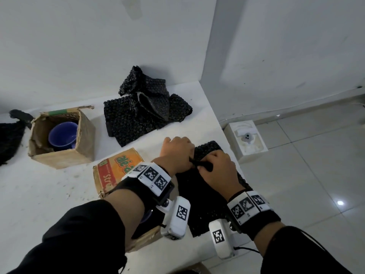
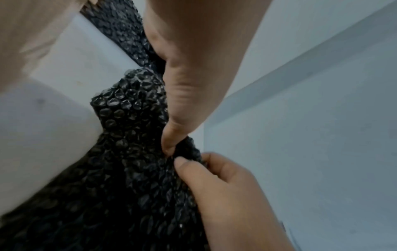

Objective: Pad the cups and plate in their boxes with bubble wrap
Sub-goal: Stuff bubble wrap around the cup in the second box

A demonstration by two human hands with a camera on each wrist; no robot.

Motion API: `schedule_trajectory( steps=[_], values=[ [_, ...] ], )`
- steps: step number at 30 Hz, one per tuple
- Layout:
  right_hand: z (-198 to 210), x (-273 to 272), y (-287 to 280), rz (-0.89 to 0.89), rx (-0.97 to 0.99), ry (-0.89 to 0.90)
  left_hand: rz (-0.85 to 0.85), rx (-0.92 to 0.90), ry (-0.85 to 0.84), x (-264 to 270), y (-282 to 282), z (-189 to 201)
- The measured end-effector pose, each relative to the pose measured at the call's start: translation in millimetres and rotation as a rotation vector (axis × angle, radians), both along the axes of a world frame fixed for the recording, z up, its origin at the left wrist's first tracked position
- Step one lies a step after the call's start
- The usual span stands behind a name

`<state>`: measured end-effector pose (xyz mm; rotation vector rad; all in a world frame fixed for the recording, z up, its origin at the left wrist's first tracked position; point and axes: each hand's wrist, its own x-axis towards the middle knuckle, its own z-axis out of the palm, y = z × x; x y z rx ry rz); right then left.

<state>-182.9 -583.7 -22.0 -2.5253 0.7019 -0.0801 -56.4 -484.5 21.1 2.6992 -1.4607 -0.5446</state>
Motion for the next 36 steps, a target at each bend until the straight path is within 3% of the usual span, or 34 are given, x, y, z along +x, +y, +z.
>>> schedule_trajectory(
  steps=[5, 12, 15, 19, 22, 27, 29, 32, 36],
  values=[
    [36, 21, -5, -0.071, 0.358, -0.171, 0.097, -0.305, 0.253, 23, 13, 39],
    [80, 45, 9, 0.068, 0.395, -0.315, 0.151, -0.555, 0.179, 35, 49, 73],
    [93, 48, 15, 0.115, 0.380, -0.209, 0.216, -0.592, 0.174, 31, 67, 71],
    [105, 46, 23, 0.221, 0.333, -0.012, 0.296, -0.659, 0.349, 30, 85, 66],
    [110, 43, 26, 0.237, 0.393, -0.037, 0.278, -0.724, 0.504, 39, 105, 69],
    [109, 45, 45, 0.231, 0.440, -0.134, 0.213, -0.606, 0.698, 41, 143, 75],
    [106, 46, 60, 0.230, 0.423, -0.177, 0.194, -0.556, 0.630, 36, 154, 70],
    [101, 48, 84, 0.261, 0.314, -0.215, 0.207, -0.471, 0.392, 22, 167, 58],
    [92, 45, 114, 0.277, 0.180, -0.224, 0.245, -0.498, 0.118, 1, 186, 39]
  ],
)
